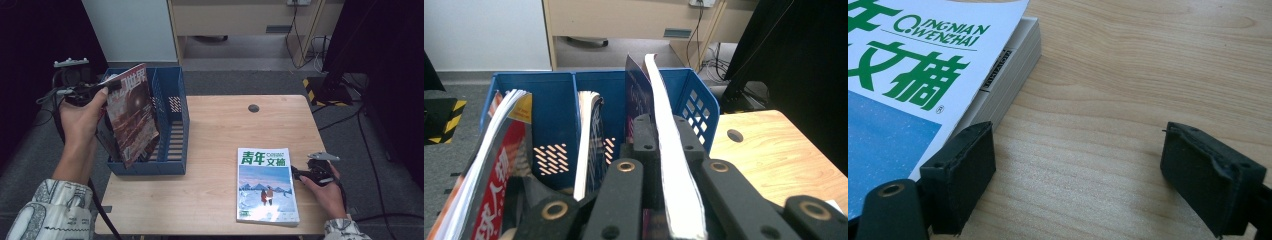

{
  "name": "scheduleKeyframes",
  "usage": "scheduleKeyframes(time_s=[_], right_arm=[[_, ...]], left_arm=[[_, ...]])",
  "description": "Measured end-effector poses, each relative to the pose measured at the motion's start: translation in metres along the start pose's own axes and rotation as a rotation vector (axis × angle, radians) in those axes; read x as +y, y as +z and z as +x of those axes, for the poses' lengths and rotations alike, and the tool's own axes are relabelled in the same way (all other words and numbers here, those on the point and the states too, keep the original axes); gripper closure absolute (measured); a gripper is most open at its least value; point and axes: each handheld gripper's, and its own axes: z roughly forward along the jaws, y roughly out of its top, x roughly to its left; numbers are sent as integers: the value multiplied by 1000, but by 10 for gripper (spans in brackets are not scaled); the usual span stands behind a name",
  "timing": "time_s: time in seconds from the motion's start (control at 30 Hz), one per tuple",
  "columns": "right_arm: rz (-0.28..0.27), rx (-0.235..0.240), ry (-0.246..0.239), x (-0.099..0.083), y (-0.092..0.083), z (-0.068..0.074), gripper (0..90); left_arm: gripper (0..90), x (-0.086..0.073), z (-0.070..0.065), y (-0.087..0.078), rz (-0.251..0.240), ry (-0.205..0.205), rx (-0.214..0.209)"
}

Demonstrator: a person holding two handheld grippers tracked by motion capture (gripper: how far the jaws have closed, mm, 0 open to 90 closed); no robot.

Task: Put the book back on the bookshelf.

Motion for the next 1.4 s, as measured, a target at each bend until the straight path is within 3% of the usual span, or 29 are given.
scheduleKeyframes(time_s=[0.6,0.93,1.4], right_arm=[[3,-4,7,0,-1,1,146],[4,-7,7,0,-1,1,147],[2,-6,8,0,-1,1,147]], left_arm=[[838,1,-7,38,40,29,7],[837,-2,-7,50,4,18,21],[837,-19,-3,69,-49,-3,35]])
